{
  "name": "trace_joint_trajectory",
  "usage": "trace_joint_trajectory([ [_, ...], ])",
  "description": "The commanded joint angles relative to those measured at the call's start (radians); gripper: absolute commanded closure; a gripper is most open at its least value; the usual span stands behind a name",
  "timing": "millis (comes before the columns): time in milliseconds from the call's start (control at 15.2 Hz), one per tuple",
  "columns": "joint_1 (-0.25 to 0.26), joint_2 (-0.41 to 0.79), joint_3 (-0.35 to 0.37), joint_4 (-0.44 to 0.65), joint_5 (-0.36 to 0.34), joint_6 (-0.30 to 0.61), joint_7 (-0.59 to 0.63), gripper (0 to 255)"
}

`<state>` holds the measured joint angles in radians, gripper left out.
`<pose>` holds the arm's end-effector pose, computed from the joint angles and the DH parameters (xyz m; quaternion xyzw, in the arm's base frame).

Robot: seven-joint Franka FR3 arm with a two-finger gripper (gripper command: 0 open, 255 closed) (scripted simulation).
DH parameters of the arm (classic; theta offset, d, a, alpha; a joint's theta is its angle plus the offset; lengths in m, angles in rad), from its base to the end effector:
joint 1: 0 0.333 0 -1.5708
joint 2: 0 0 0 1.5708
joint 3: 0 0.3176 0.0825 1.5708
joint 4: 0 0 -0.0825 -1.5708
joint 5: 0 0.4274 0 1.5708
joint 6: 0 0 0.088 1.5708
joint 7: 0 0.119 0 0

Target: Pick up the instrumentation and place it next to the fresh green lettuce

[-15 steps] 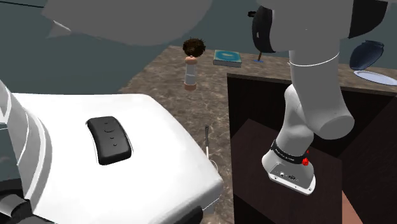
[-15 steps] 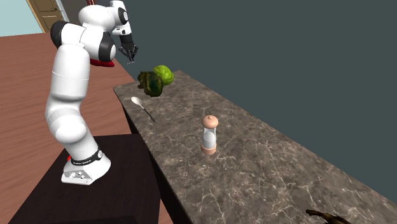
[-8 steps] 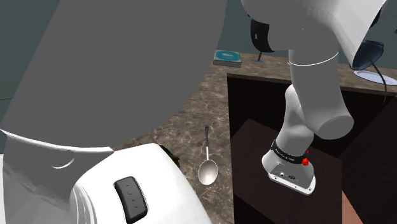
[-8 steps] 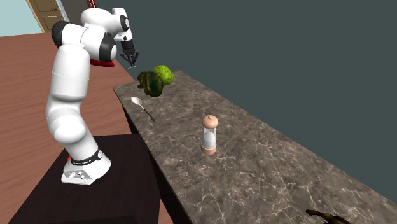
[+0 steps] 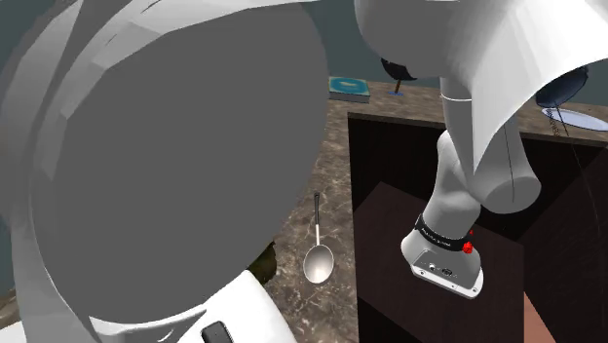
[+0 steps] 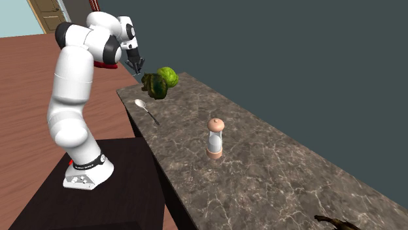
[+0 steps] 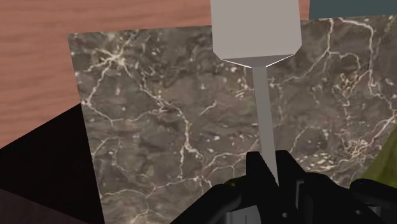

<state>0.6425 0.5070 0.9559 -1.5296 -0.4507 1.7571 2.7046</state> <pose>0.1161 0.6862 0.4323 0.8634 -0.5034 0.0288 0.0166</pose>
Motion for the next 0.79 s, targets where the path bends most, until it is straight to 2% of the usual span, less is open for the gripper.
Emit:
trace_joint_trajectory([
  [0,-0.002,0.006,-0.004,-0.021,-0.006,0.024,0.005,255],
  [726,0.001,0.051,-0.034,-0.113,-0.052,0.143,0.039,255],
])
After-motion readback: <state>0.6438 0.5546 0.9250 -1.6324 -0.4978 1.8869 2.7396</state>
